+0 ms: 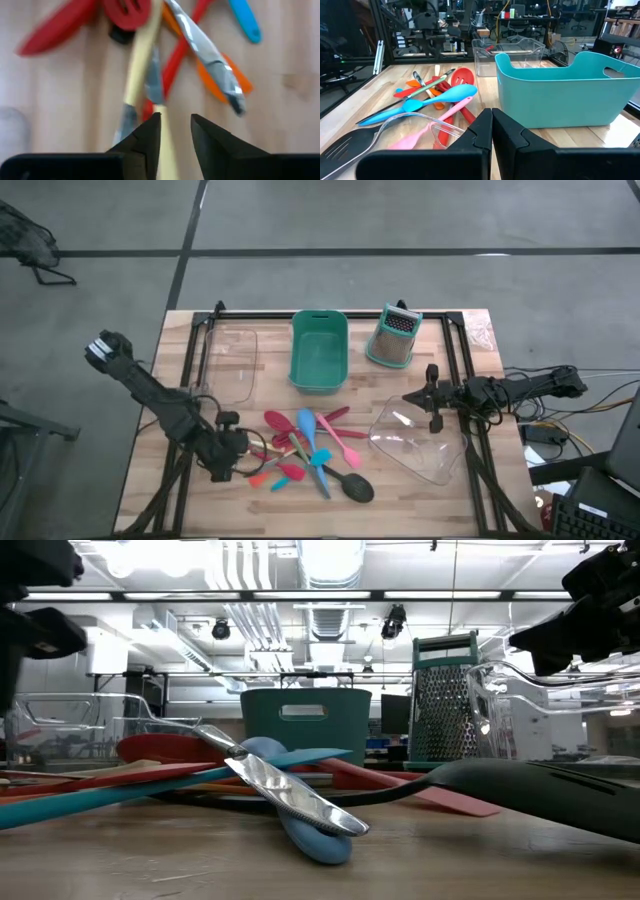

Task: Pick & Place Kitchen Items
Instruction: Put the yellow table knife into the top transparent bin

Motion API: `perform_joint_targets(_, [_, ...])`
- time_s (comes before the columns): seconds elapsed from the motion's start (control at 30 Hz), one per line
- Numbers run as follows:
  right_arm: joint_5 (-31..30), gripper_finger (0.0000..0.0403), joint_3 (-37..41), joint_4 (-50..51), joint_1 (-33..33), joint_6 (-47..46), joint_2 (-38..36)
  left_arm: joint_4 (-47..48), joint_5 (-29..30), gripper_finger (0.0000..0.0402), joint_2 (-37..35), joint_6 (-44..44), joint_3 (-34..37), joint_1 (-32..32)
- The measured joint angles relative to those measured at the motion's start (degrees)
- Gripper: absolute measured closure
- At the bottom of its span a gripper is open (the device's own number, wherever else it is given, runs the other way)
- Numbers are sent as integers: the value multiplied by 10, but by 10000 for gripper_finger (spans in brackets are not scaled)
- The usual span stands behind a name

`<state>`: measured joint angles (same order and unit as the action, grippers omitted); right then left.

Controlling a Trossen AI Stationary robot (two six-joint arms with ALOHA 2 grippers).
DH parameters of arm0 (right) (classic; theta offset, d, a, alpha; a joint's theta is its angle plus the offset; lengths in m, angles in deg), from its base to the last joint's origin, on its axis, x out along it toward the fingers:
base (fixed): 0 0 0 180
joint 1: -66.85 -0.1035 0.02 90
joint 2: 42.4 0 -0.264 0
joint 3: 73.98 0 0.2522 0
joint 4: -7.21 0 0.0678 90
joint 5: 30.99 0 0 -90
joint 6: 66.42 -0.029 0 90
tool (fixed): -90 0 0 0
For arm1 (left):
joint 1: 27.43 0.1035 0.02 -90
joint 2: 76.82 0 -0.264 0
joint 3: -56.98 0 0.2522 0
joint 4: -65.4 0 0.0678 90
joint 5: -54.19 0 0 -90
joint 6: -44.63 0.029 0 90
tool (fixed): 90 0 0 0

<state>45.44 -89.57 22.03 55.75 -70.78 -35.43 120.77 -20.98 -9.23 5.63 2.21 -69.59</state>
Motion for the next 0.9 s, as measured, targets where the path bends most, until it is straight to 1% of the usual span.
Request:
perform_joint_targets(0.1, [0, 394, 0, 0, 0, -1, 0, -11, 61, 256, 10, 11, 0, 0])
perform_joint_targets(0.17, [0, 394, 0, 0, 0, 0, 0, -20, 80, 235, 17, 15, 0, 4])
perform_joint_targets(0.27, [0, 394, 0, 0, 0, -1, 0, -22, 67, 211, 27, 34, 0, 18])
perform_joint_targets(0.33, [0, 394, 0, 0, 0, 0, 0, -22, 64, 204, 37, 34, 0, 31])
perform_joint_targets(0.43, [0, 394, 0, 0, 0, -1, 0, -35, 54, 203, 53, 58, 1, 46])
perform_joint_targets(0.6, [0, 394, 0, 0, 0, -1, 0, -80, 40, 204, 69, 123, 1, 74])
perform_joint_targets(0.8, [0, 394, 0, 0, 0, -1, 0, -82, 17, 204, 74, 153, 1, 104])
perform_joint_targets(0.9, [0, 394, 0, 0, 0, 0, 0, -87, -4, 204, 81, 155, 1, 120])
